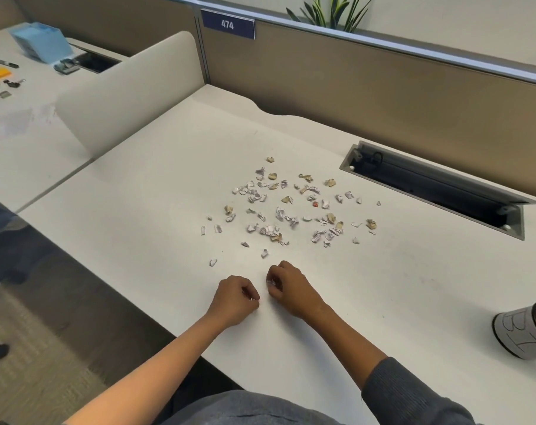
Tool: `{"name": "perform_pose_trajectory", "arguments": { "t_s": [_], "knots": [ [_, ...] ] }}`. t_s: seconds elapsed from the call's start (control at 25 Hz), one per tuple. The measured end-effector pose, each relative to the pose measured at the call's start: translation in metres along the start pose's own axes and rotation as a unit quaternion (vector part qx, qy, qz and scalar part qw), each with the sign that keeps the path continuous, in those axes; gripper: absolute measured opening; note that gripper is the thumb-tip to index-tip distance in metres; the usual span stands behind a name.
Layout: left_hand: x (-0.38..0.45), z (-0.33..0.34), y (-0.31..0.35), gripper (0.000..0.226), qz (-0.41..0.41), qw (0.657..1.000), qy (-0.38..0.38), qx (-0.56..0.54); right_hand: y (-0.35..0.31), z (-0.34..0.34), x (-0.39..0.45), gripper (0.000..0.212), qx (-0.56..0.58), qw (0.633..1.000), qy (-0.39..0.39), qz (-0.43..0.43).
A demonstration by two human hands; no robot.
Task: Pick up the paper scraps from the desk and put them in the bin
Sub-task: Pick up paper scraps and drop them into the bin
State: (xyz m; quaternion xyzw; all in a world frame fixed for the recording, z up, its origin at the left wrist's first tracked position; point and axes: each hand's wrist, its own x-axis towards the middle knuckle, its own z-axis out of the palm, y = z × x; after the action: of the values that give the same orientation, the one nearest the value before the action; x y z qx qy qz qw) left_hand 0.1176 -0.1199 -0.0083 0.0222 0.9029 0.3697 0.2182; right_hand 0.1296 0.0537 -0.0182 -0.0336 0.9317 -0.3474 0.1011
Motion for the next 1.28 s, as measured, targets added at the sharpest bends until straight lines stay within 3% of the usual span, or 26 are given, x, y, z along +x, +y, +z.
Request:
{"name": "perform_pose_trajectory", "arguments": {
  "t_s": [0.08, 0.16, 0.24, 0.36, 0.44, 0.48, 0.56, 0.64, 0.72, 0.88, 0.96, 1.08, 1.2, 1.28],
  "knots": [
    [0.002, -0.006, -0.002, 0.013, -0.044, 0.994, -0.018, -0.101, 0.005, -0.005, -0.001, 0.005, 0.108, 0.991, 0.028, 0.072],
    [0.003, -0.014, -0.002, 0.011, -0.092, 0.955, -0.055, -0.275, 0.012, -0.012, -0.003, 0.002, 0.271, 0.95, 0.044, 0.149],
    [0.006, -0.02, 0.001, 0.012, -0.14, 0.878, -0.087, -0.449, 0.015, -0.022, -0.004, 0.002, 0.435, 0.878, 0.036, 0.198],
    [0.011, -0.029, 0.003, 0.02, -0.203, 0.747, -0.111, -0.624, 0.015, -0.035, -0.001, 0.011, 0.635, 0.726, 0.039, 0.262],
    [0.013, -0.034, 0.005, 0.023, -0.219, 0.69, -0.12, -0.679, 0.016, -0.041, 0.002, 0.013, 0.706, 0.64, 0.049, 0.299],
    [0.014, -0.035, 0.006, 0.022, -0.221, 0.676, -0.122, -0.692, 0.016, -0.043, 0.003, 0.014, 0.72, 0.622, 0.046, 0.305],
    [0.016, -0.039, 0.008, 0.015, -0.216, 0.676, -0.128, -0.693, 0.015, -0.044, 0.007, 0.02, 0.701, 0.646, 0.033, 0.301],
    [0.021, -0.044, 0.008, 0.009, -0.21, 0.707, -0.129, -0.663, 0.014, -0.043, 0.013, 0.02, 0.621, 0.729, 0.029, 0.288],
    [0.028, -0.052, 0.005, 0.011, -0.2, 0.771, -0.101, -0.596, 0.013, -0.041, 0.02, 0.015, 0.532, 0.804, 0.027, 0.265],
    [0.044, -0.08, -0.013, 0.021, -0.155, 0.917, 0.019, -0.366, 0.008, -0.038, 0.035, 0.01, 0.412, 0.876, 0.031, 0.248],
    [0.051, -0.095, -0.027, 0.019, -0.147, 0.958, 0.06, -0.239, 0.002, -0.034, 0.042, 0.017, 0.342, 0.906, 0.042, 0.246],
    [0.055, -0.103, -0.04, 0.013, -0.151, 0.976, 0.08, -0.136, -0.007, -0.023, 0.054, 0.032, 0.238, 0.941, 0.061, 0.232],
    [0.055, -0.094, -0.04, 0.046, -0.151, 0.984, 0.078, -0.044, -0.016, -0.011, 0.065, 0.04, 0.168, 0.962, 0.077, 0.199],
    [0.056, -0.087, -0.038, 0.052, -0.142, 0.987, 0.078, 0.014, -0.021, -0.002, 0.07, 0.035, 0.134, 0.972, 0.084, 0.172]
  ]
}}
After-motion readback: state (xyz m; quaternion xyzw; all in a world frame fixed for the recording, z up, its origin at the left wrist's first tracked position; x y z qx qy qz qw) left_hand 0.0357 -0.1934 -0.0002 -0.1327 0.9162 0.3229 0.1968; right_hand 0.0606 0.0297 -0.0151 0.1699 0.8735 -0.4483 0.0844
